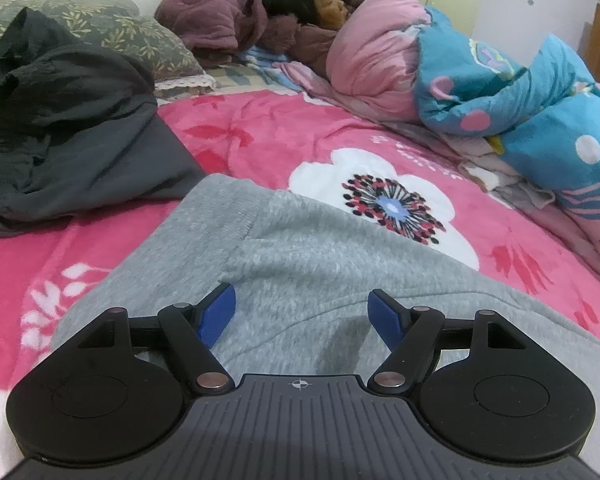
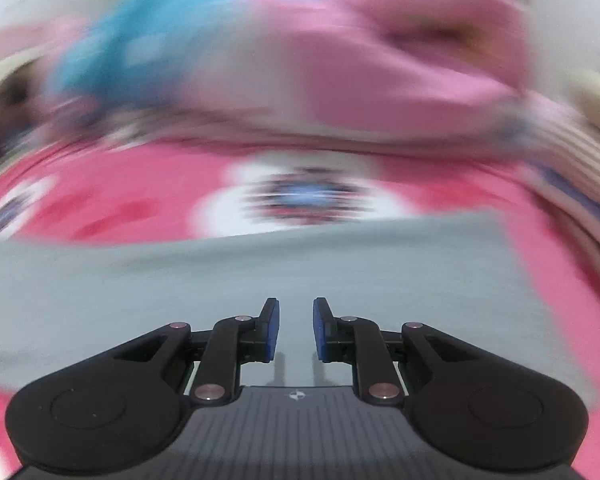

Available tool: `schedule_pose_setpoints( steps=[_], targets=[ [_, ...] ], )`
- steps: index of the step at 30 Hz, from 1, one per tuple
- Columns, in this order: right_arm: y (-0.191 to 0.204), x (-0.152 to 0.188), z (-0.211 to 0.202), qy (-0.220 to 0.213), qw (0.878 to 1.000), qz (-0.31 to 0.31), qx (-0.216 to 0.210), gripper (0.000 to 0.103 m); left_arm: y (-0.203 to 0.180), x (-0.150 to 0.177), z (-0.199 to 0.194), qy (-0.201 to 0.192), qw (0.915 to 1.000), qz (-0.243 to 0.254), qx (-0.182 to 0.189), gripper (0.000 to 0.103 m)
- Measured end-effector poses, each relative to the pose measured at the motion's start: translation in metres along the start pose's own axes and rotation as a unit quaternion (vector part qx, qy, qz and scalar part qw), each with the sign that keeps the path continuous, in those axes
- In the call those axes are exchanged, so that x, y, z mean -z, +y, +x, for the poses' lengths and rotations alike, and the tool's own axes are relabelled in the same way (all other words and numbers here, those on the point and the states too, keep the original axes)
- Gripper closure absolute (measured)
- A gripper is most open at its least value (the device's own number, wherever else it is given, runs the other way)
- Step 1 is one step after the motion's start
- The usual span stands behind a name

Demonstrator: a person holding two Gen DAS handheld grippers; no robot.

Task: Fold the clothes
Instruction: 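Open the right tool and move it back over the grey sweatpants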

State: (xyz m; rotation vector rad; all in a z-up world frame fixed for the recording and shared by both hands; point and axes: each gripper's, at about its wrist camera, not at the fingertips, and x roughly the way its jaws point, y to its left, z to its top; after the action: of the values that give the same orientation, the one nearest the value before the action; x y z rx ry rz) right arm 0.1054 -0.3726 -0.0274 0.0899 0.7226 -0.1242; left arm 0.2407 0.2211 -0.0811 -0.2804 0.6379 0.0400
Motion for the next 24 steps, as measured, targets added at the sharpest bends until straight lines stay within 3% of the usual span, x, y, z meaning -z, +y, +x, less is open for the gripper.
schedule_pose_setpoints(
  steps=[3, 8, 13, 16, 20, 24],
  targets=[
    [0.078, 0.011, -0.004, -0.010, 0.995, -0.069, -0.073, 0.084, 0.003, -0.001, -0.006, -0.001, 0.9999, -0.015, -0.007, 0.029],
    [0.158, 0.039, -0.004, -0.017, 0.983, -0.145, -0.109, 0.084, 0.004, -0.002, -0.022, -0.003, 0.9994, -0.029, -0.017, 0.027],
    [0.176, 0.067, 0.001, 0.013, 0.980, -0.180, -0.079, 0.084, -0.002, -0.001, -0.032, -0.008, 0.9991, -0.011, -0.040, 0.025],
    [0.182, 0.060, -0.015, 0.029, 0.979, -0.183, -0.088, 0.084, -0.003, -0.001, -0.037, -0.011, 0.9986, -0.005, -0.052, 0.024],
    [0.211, 0.047, -0.031, -0.012, 0.967, -0.234, -0.102, 0.084, -0.001, -0.001, -0.040, -0.011, 0.9979, -0.004, -0.064, 0.023],
    [0.259, 0.036, -0.025, -0.044, 0.948, -0.277, -0.151, 0.083, 0.003, 0.001, -0.041, -0.006, 0.9975, -0.006, -0.070, 0.023]
  ],
)
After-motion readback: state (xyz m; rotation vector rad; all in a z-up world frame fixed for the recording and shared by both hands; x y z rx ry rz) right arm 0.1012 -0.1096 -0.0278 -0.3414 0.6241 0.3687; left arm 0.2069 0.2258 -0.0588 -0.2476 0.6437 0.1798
